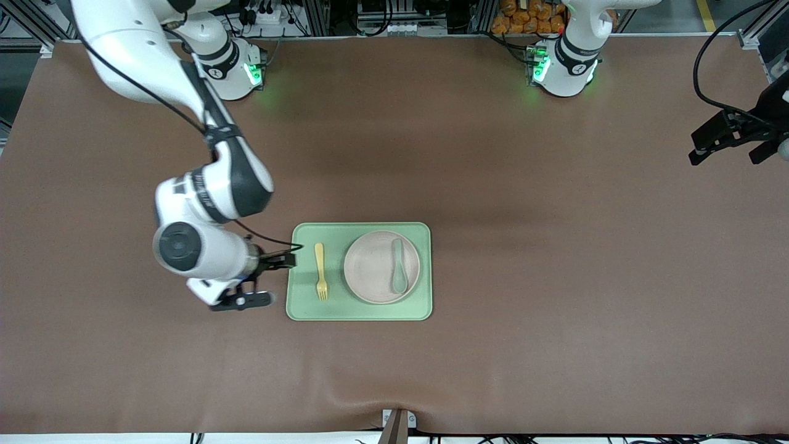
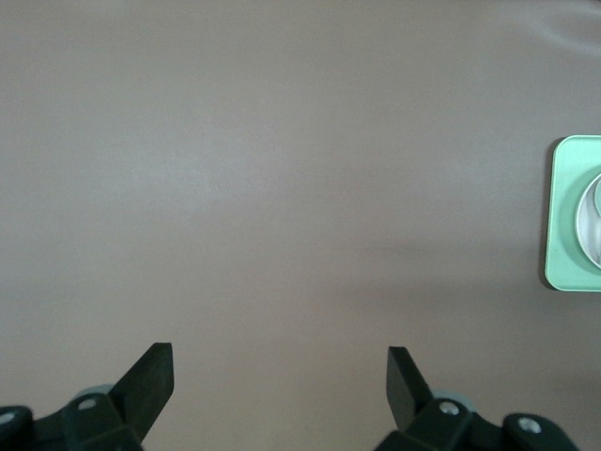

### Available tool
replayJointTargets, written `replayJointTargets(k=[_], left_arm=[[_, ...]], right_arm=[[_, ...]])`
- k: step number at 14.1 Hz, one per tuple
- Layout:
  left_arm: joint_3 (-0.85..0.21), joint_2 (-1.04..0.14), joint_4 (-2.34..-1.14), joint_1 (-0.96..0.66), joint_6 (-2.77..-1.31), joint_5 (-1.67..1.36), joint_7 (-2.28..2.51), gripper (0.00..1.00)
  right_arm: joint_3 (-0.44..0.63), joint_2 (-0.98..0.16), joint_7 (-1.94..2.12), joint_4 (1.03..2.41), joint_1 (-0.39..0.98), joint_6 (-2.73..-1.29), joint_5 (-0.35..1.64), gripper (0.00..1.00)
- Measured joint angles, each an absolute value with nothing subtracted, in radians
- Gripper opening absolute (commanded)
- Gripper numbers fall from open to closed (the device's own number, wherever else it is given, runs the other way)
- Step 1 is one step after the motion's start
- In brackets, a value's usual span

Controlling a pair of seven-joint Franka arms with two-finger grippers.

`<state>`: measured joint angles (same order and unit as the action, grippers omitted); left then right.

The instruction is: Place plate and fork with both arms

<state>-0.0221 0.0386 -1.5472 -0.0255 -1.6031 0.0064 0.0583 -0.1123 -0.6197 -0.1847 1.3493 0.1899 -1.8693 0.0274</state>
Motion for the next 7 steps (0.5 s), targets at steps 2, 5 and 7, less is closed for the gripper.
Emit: replayJointTargets(k=[2, 5, 7], left_arm=[[-0.023, 0.039, -1.547, -0.026, -1.603, 0.006, 0.058, 1.0], [-0.024, 0.039, -1.547, -0.026, -1.603, 0.006, 0.058, 1.0], [-0.025, 0.04, -1.547, -0.026, -1.602, 0.006, 0.058, 1.0]], right_arm=[[-0.133, -0.577, -0.174, 1.345, 0.127, -1.821, 0.031, 1.0], [-0.271, -0.53, -0.175, 1.344, -0.019, -1.768, 0.031, 1.0], [-0.31, -0.488, -0.175, 1.342, -0.07, -1.711, 0.031, 1.0]])
